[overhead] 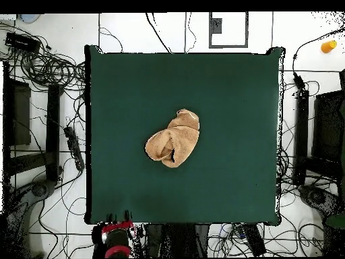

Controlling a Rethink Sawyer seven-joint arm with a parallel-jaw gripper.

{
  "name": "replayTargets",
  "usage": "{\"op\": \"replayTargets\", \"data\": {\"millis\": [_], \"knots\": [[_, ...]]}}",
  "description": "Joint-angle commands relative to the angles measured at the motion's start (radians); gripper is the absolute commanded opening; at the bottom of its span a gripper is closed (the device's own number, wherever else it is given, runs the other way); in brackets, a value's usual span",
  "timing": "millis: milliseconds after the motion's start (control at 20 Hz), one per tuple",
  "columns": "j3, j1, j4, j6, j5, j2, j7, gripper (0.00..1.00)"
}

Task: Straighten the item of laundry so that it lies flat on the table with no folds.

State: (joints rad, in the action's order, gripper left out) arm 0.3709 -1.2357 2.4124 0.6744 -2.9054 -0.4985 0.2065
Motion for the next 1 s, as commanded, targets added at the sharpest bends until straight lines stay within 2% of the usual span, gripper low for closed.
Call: {"op": "replayTargets", "data": {"millis": [50,350,700,1000], "knots": [[-0.005,0.035,-0.087,0.025,0.048,0.001,-0.314,1.00],[0.019,0.028,-0.061,-0.023,0.117,-0.071,-0.365,1.00],[0.069,0.013,-0.089,-0.095,0.160,-0.107,-0.413,1.00],[0.080,-0.019,-0.192,-0.097,0.033,0.010,-0.410,1.00]]}}
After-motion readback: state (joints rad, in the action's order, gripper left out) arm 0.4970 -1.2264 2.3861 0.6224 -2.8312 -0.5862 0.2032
